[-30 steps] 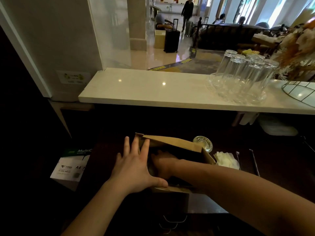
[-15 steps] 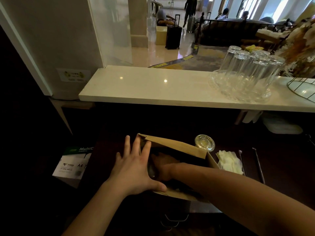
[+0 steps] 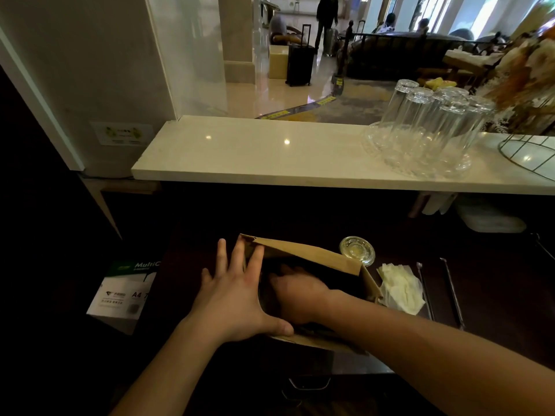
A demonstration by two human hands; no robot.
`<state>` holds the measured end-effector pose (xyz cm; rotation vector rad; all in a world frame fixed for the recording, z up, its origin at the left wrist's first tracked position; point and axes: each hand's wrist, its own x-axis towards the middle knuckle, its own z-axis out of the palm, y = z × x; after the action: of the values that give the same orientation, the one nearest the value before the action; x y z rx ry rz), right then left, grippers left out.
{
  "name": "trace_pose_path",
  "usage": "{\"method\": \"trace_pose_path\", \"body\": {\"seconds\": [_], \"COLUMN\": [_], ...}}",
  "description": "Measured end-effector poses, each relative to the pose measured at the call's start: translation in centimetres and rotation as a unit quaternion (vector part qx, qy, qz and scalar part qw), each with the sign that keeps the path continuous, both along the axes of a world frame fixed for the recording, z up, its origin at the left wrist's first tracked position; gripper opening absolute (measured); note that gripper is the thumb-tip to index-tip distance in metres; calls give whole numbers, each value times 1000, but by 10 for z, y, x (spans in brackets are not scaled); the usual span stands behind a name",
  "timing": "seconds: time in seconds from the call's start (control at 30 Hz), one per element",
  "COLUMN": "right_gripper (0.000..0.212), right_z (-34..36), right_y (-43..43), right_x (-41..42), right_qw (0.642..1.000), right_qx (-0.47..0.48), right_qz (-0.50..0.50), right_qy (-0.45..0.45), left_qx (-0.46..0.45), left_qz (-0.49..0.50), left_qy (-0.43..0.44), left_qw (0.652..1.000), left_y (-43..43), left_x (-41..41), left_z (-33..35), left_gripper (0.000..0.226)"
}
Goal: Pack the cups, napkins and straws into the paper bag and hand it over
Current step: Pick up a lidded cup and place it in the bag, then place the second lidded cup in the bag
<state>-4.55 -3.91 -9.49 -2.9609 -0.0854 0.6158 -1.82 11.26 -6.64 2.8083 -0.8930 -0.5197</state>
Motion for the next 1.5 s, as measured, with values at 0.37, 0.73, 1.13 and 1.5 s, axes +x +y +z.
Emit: {"method": "trace_pose_path", "body": {"seconds": [0.37,0.73,1.13,1.5], "right_gripper": [22,43,97,89], "right_z": [74,34,-51,-16], "right_y": [-36,-177,-201,-187], "right_x": [-48,5,27,5], "right_qw": [980,931,968,949], "right_qx": [66,30,-4,72], "right_qz": [-75,-319,-250,-274], "right_qy": [-173,-173,33,-136], "left_qx": [-18,-6,10,27], "left_qz": [21,31,28,25], "left_qy": [-16,-16,0,-7], "left_qw": [999,999,1000,999], "left_y": [-8,-12,-7,-6], "left_x": [2,0,-5,-6], "left_z": [-5,-4,2,1], "left_gripper": [144,147,144,145]}}
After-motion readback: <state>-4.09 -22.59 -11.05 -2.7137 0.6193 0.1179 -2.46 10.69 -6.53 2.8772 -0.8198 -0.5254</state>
